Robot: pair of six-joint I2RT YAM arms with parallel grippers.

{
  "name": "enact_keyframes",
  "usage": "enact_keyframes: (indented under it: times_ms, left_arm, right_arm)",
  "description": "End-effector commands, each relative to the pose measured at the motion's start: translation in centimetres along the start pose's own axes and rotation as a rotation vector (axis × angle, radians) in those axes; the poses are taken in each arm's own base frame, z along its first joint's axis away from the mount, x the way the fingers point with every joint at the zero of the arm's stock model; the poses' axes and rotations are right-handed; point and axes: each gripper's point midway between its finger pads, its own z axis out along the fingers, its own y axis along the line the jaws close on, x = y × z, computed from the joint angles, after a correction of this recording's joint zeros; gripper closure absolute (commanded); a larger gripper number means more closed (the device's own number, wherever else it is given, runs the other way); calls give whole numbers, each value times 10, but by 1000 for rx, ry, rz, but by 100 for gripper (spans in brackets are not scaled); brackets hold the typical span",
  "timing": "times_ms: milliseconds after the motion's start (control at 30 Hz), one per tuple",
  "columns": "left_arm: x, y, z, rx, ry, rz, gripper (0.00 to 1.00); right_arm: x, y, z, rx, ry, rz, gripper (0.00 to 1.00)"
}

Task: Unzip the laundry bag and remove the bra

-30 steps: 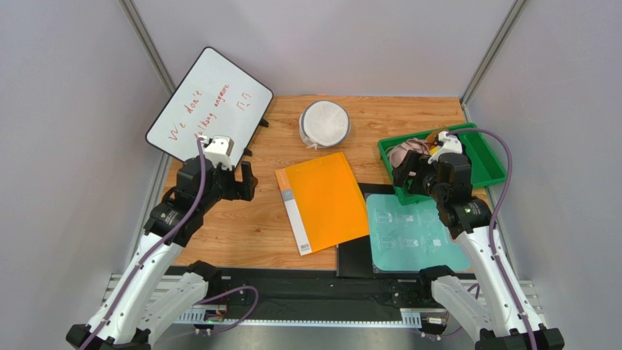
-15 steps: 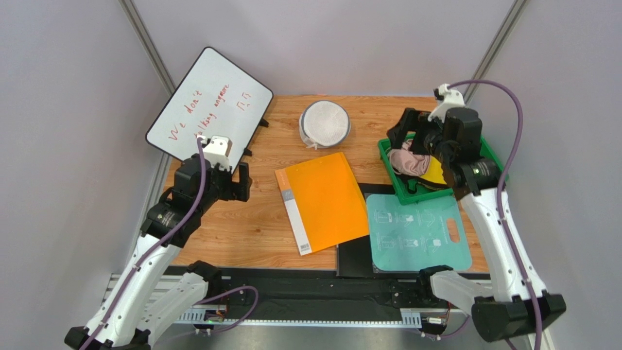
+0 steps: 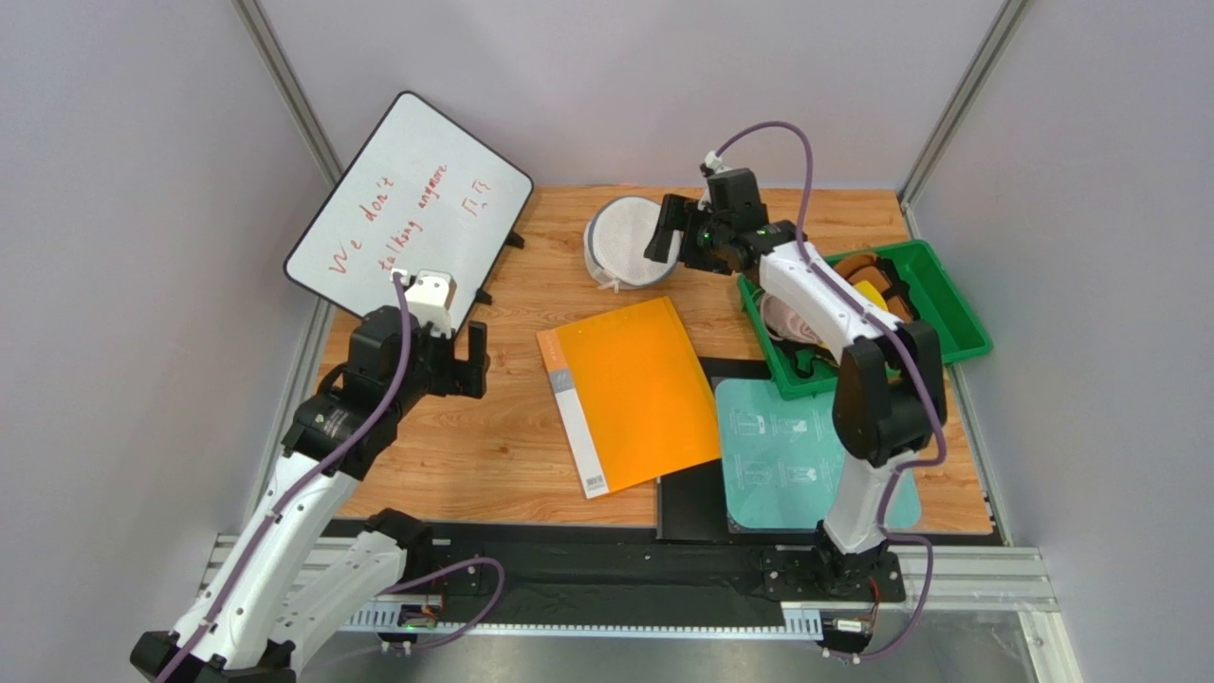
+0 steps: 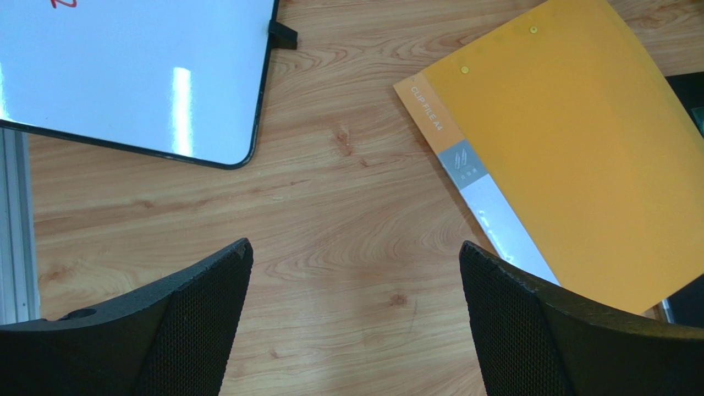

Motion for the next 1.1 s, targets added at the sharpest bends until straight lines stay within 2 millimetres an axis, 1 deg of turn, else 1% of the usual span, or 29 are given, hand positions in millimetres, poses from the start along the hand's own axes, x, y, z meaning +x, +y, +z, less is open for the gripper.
enact_keyframes:
  times_ms: [0,67,100,167,200,233,300,333,400,500,533,600,633,667,700,733,767,800,867,900,933,967,1000,1033,1067]
  left_arm:
    - [0,-3,-1,23,-2,6,0]
    - [-1,-3,-2,22,-5,8,0]
    - [-1,-3,-2,22,-5,7,0]
    - [-1,-3,-2,22,-8,6,0]
    - [-1,-3,-2,24,-6,7,0]
    - [-1,-3,-2,25,-6,5,0]
    - [0,-3,-2,26,-5,8,0]
    - [-1,-3,-2,25,-5,8,0]
    - [0,-3,-2,25,-3,8,0]
    - [0,-2,-1,20,-5,7,0]
    - [0,-2,-1,19,-5,7,0]
    - [0,-1,-1,16,-6,8,0]
    - [-1,-1,-2,13,-7,8,0]
    - [-1,0,-1,8,-6,9,0]
    - [-1,0,-1,7,-6,7,0]
    - [-1,1,-1,4,-7,7,0]
    - [-1,0,-2,5,-7,10,0]
    - [-1,1,-1,2,-7,7,0]
    - [0,2,-1,-2,-6,9,0]
    - [0,2,-1,-2,-6,8,0]
    - [-1,2,-2,-4,-9,9,0]
    - [0,2,-1,-6,-5,8,0]
    - [0,2,-1,-6,-5,8,0]
    - [-1,3,-1,-8,-8,7,0]
    - [-1,3,-1,-8,-8,7,0]
  right_arm:
    - [-26,2,36,35,-85,125,7]
    - [-22,-4,50,53,-80,178,7]
    - [-17,-7,63,52,-76,192,7]
    - [-17,-11,73,73,-88,227,7]
    - [-11,-16,81,92,-78,235,7]
    - [-10,-21,84,115,-86,244,7]
    - [-6,-22,93,112,-90,271,7]
    - [-6,-29,95,140,-110,282,7]
    - [-5,-30,102,142,-122,305,9]
    - [-5,-29,108,128,-135,328,19]
    - [-5,-28,110,120,-139,332,33]
    - [-10,-22,111,101,-155,334,44]
    - [-12,-20,112,92,-155,332,53]
    - [-17,-13,112,73,-164,327,58]
    - [-19,-10,112,64,-165,324,62]
    - [-20,-6,113,56,-167,323,70]
    - [-25,6,112,11,-161,319,75]
    - [-27,13,112,-16,-157,317,87]
    - [-30,28,113,-57,-157,314,97]
    - [-36,37,111,-86,-168,312,100]
    - [-37,54,109,-129,-167,300,100]
    - [-39,63,108,-152,-174,290,100]
    - [-50,77,103,-188,-196,274,100]
    - [-48,95,101,-227,-191,255,100]
    - [-52,106,97,-258,-198,245,100]
